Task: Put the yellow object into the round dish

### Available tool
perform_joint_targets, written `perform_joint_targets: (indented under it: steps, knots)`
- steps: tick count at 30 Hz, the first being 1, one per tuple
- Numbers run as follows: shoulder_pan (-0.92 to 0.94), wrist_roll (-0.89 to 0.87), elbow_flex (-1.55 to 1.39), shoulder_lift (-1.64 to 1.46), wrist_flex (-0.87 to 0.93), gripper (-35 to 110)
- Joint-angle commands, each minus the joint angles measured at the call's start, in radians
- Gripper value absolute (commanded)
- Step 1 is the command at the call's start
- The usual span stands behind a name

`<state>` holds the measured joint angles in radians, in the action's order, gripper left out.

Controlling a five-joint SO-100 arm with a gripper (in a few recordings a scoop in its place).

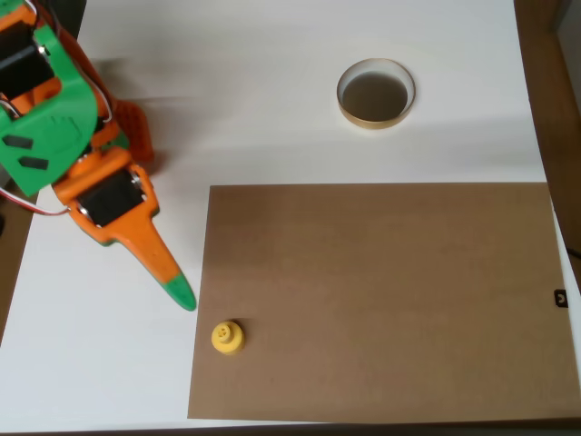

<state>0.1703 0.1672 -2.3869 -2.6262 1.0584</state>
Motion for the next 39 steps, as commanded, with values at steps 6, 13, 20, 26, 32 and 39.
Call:
perform_joint_targets:
  steps: [6,13,20,26,32,39]
  knots:
    - [-0.018,0.006,0.282,0.393,0.075,35]
    - [-0.002,-0.014,0.445,0.706,0.132,36]
    - [0.003,-0.008,0.534,0.859,0.164,36]
    - [-0.018,-0.018,0.569,0.943,0.178,35]
    - [-0.037,-0.028,0.574,1.026,0.144,29]
    - [-0.038,-0.031,0.577,1.074,0.118,28]
